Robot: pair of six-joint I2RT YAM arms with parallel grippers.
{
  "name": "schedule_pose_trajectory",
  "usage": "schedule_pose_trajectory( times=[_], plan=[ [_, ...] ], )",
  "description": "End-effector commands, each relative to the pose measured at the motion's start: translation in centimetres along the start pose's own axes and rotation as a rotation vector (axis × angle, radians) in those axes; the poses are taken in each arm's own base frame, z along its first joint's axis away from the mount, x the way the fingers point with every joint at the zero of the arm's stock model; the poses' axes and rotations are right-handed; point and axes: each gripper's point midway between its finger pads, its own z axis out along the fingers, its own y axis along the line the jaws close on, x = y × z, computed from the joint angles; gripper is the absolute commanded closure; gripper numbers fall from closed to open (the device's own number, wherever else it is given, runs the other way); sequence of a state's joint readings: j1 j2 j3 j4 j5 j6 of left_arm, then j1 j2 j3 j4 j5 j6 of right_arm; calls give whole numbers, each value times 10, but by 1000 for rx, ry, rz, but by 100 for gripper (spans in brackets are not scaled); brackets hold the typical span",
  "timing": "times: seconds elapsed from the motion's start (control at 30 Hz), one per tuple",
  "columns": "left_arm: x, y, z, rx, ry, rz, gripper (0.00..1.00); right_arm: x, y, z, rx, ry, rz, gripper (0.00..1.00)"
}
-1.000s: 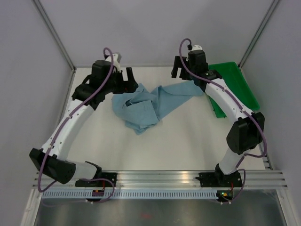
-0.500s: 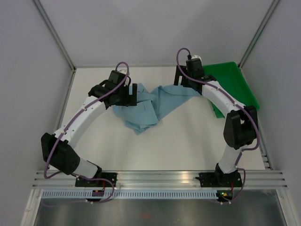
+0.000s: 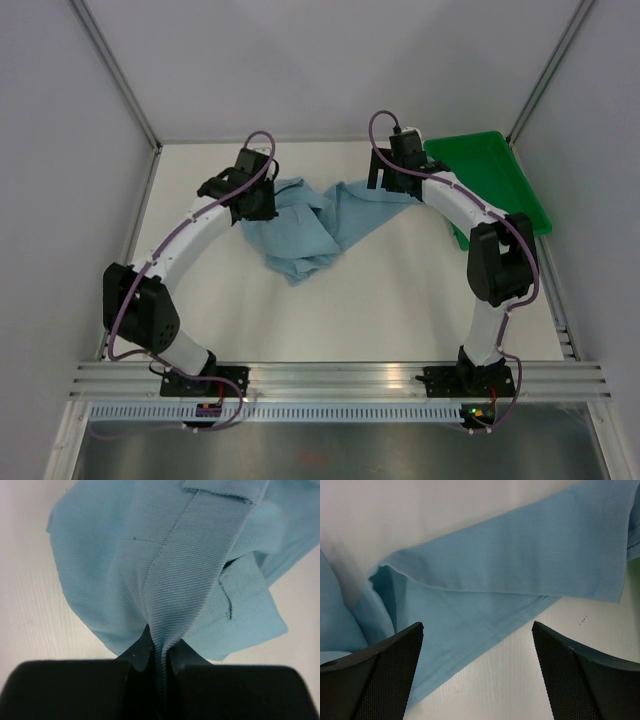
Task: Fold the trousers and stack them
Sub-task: Flatten the trousers out
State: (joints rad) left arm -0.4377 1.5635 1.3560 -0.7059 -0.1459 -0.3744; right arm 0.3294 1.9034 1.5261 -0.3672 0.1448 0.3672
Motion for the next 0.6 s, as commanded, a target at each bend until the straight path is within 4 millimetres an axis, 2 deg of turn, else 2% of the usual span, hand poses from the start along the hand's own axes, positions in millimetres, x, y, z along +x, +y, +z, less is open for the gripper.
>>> schedule_pose_trajectory(
  times=[0.0,0.07,0.1,0.13,0.2,0.23,0.27,0.3,0.33,0.37,0.4,0.43,0.5,0.53,0.57],
  plan=[
    [-91,36,-69,143,-275,-161,98,-8,-13,4,64,-10,9,4],
    [-102,67,-91,164,-342,-177,98,-8,-21,7,92,-1,14,4],
    [-103,98,-98,115,-370,-201,98,-10,-24,8,100,-4,25,3],
    [-99,119,-110,67,-389,-165,98,-12,-30,9,106,-6,40,3],
    [-82,152,-110,-21,-363,-200,98,-15,-33,10,95,-7,58,3],
    [-76,158,-115,-42,-376,-218,98,-19,-39,10,99,-10,69,3],
    [-69,157,-112,-14,-372,-247,97,-20,-41,10,104,-10,68,3],
    [-49,163,-97,-9,-326,-291,95,-28,-45,10,123,-22,70,3],
    [-42,162,-92,9,-311,-309,91,-27,-52,7,146,-11,53,3],
    [-31,165,-86,-9,-286,-346,90,-36,-54,4,161,-28,39,3],
    [-12,173,-75,-45,-238,-384,88,-40,-66,-1,216,-36,27,2],
    [-3,182,-72,-89,-222,-416,80,-44,-72,-4,240,-43,8,2],
    [16,206,-74,-158,-216,-521,71,-54,-87,-12,296,-66,8,2],
    [21,217,-77,-195,-229,-566,57,-56,-103,-14,323,-60,27,2],
    [29,239,-87,-252,-254,-625,43,-58,-111,-15,330,-58,45,2]
  ],
)
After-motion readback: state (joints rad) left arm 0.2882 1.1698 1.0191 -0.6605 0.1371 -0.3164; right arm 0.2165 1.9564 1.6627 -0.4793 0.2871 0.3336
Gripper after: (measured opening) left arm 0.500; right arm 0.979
